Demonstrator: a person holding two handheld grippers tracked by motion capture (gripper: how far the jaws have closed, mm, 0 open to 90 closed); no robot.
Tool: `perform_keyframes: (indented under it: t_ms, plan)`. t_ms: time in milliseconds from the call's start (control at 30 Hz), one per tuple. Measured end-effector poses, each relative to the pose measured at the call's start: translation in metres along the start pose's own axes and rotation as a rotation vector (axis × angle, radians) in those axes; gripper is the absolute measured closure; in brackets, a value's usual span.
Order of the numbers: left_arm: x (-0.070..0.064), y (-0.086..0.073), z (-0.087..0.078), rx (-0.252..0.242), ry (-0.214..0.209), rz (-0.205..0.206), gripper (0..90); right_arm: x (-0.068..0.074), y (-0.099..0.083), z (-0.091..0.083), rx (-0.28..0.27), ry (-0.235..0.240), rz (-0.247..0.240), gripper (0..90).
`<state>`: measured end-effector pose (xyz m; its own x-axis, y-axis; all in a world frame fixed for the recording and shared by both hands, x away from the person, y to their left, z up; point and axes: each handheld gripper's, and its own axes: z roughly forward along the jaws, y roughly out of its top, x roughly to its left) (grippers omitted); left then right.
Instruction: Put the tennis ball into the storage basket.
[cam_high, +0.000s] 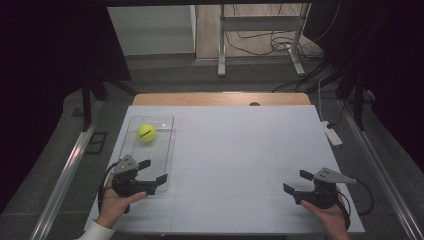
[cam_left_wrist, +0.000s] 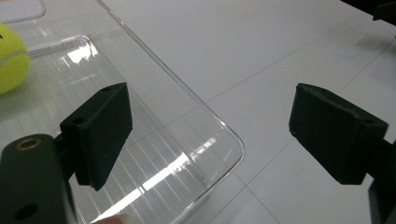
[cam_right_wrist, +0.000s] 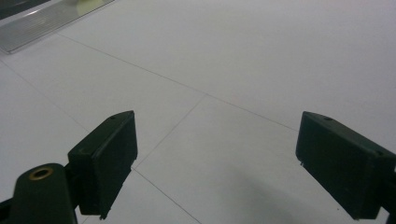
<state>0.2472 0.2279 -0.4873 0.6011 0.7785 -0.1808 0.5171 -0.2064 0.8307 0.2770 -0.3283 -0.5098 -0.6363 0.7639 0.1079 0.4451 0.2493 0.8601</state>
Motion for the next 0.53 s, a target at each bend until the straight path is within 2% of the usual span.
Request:
perform_keyframes:
  t_ms: [533]
  plan:
    - [-0.0029, -0.0035, 0.0016, 0.002, 0.0, -0.005, 14.0, -0.0027, 0.001, -0.0015, -0.022, 0.015, 0.009, 12.8]
